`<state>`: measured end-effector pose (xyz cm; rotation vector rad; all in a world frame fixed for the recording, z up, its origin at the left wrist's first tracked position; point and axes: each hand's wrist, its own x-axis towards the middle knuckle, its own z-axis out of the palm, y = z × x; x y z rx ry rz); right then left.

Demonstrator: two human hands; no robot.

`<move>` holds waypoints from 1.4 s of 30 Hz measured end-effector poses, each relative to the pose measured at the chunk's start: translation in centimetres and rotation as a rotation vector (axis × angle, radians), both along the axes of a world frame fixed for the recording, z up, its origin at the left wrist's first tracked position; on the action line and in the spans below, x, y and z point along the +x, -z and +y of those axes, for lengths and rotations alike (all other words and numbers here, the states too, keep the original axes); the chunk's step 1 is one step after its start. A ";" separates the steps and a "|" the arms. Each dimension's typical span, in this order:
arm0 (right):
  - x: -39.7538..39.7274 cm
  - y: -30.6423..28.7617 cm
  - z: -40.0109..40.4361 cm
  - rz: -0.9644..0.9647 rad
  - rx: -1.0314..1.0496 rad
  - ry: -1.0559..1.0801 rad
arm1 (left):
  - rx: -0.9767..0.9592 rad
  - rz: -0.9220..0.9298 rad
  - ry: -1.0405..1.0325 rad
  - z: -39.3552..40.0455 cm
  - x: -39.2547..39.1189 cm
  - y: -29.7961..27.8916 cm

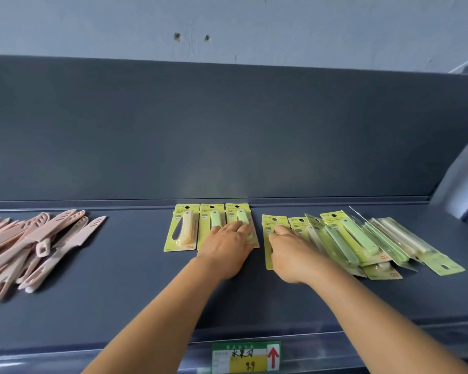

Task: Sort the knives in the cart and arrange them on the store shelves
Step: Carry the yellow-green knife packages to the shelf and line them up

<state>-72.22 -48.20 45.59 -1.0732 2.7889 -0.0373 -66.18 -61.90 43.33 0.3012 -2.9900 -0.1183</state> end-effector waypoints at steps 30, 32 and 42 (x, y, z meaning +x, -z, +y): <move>-4.2 -0.5 4.8 0.156 -0.213 0.055 | 0.082 0.119 0.189 6.6 -2.5 -1.2; -4.8 -0.5 6.3 0.131 -0.176 0.101 | 0.086 0.087 0.216 8.1 -3.1 -1.0; -8.4 0.9 9.8 0.124 -0.067 0.005 | -0.015 -0.048 0.149 11.1 -5.9 -0.1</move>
